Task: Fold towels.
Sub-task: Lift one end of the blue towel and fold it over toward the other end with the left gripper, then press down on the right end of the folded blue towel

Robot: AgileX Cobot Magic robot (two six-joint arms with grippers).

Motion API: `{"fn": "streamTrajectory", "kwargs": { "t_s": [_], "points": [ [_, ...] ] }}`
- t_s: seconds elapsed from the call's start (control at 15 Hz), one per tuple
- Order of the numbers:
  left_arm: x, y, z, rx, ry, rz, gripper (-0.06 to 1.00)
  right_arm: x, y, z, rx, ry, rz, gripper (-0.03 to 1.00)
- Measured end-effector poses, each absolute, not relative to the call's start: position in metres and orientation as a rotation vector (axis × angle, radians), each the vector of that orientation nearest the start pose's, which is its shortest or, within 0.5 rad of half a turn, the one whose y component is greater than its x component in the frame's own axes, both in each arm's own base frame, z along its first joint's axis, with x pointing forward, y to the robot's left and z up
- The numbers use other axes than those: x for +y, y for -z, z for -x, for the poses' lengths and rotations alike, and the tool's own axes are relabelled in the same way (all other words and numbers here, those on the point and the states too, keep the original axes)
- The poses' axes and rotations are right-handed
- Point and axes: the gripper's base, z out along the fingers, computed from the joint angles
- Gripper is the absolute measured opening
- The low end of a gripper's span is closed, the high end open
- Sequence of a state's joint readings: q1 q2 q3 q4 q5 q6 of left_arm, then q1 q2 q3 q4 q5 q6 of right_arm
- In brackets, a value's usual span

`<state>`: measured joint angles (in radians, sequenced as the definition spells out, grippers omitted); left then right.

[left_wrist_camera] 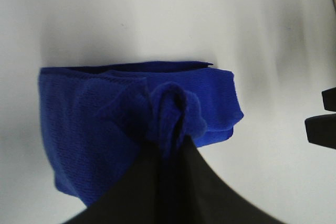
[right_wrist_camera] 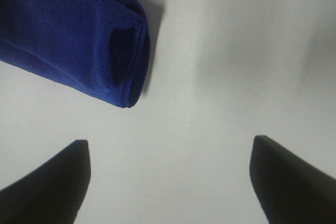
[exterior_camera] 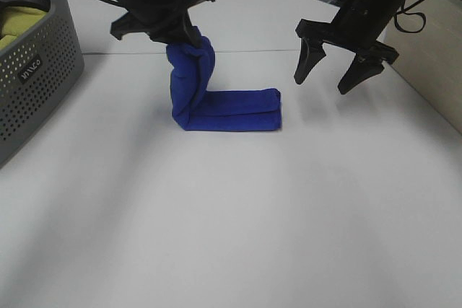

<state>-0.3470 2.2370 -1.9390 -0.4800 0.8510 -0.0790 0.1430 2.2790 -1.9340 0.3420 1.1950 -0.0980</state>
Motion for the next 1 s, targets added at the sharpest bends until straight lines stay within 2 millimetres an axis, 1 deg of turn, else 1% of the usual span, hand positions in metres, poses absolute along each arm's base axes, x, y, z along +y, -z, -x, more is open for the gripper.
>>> {"fn": "streamTrajectory", "kwargs": {
  "t_s": [0.13,0.2,0.27,0.33,0.4,0.47,0.53,0.6,0.73,0.8,0.87,1.0],
  "points": [
    [-0.218,-0.195,-0.461,2.677,0.75,0.017,0.08,0.095,-0.184,-0.463,2.993,-0.496,0.202,0.78],
    [-0.224,-0.184,-0.462,2.684,0.767,0.071,0.11,0.095,-0.184,-0.463,3.0,-0.498,0.204,0.78],
    [-0.23,-0.177,-0.462,2.685,0.793,0.103,0.18,0.095,-0.184,-0.462,3.002,-0.498,0.205,0.78],
    [-0.235,-0.174,-0.463,2.667,0.819,0.13,0.26,0.096,-0.184,-0.462,3.002,-0.5,0.204,0.78],
    [-0.241,-0.175,-0.463,2.64,0.851,0.149,0.37,0.096,-0.184,-0.462,3.001,-0.509,0.202,0.78],
    [-0.246,-0.177,-0.462,2.618,0.892,0.178,0.44,0.097,-0.184,-0.462,3.0,-0.52,0.198,0.78],
    [-0.25,-0.179,-0.462,2.605,0.94,0.211,0.49,0.098,-0.185,-0.462,2.996,-0.547,0.189,0.78],
    [-0.252,-0.181,-0.462,2.598,0.975,0.232,0.52,0.099,-0.185,-0.462,2.993,-0.569,0.181,0.78],
    [-0.254,-0.184,-0.463,2.566,1.028,0.236,0.53,0.102,-0.188,-0.462,2.983,-0.61,0.168,0.78],
    [-0.248,-0.196,-0.465,2.52,1.01,0.14,0.53,0.106,-0.2,-0.46,2.945,-0.685,0.166,0.78],
    [-0.241,-0.207,-0.467,2.48,0.987,0.084,0.53,0.11,-0.21,-0.459,2.903,-0.769,0.174,0.78],
    [-0.213,-0.233,-0.477,2.384,0.931,0.047,0.53,0.127,-0.223,-0.457,2.812,-0.982,0.209,0.78]
  ]
}}
